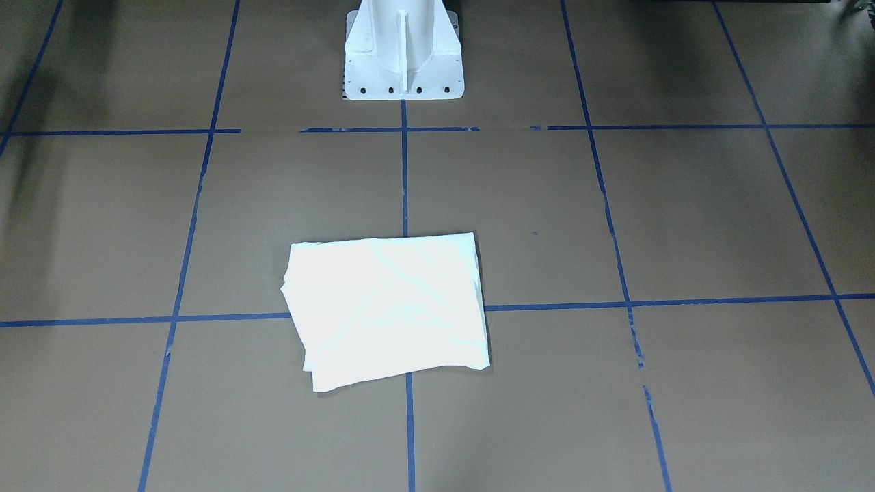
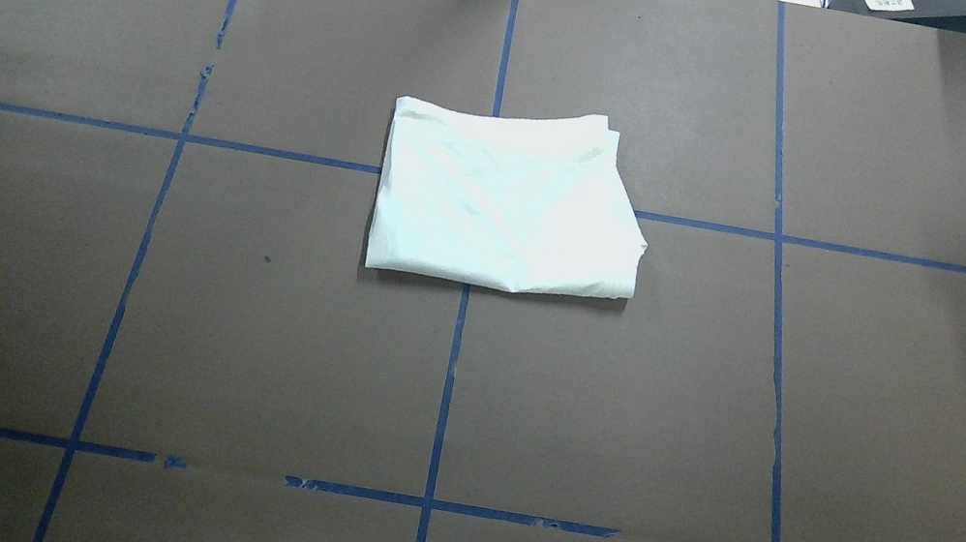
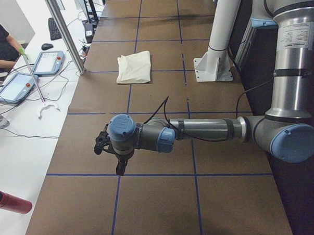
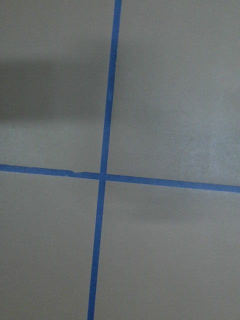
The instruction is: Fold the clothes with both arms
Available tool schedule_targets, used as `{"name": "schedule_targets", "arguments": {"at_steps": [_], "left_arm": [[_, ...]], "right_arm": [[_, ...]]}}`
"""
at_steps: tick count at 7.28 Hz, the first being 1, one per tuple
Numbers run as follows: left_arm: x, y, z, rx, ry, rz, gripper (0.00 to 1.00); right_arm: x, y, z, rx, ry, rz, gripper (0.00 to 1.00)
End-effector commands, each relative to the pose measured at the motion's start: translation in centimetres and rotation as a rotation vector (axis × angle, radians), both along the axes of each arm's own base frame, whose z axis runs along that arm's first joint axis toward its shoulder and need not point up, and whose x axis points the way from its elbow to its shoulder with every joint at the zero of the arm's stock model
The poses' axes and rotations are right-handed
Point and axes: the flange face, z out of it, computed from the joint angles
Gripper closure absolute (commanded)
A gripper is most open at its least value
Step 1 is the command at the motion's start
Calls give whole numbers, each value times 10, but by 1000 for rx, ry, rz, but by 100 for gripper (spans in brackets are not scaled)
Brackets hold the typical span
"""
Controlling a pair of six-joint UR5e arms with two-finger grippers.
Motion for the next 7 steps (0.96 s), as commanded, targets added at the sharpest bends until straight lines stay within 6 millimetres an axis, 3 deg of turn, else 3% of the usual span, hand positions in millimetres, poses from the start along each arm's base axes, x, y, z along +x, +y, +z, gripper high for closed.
{"name": "schedule_targets", "arguments": {"at_steps": [1,3,5,7], "left_arm": [[-1,-2,-3,-5,-6,-7,0],[-6,-9,0,-16,-92,-27,0],[-7,3,3,-120,-92,-25,0],[-6,-2,13,-132,-93,-18,0]], "right_arm": [[0,1,0,-1,-3,-1,0],[0,1,-2,5,-5,-2,0],[-1,4,3,-3,0,-2,0],[0,7,10,-17,2,-2,0]]}}
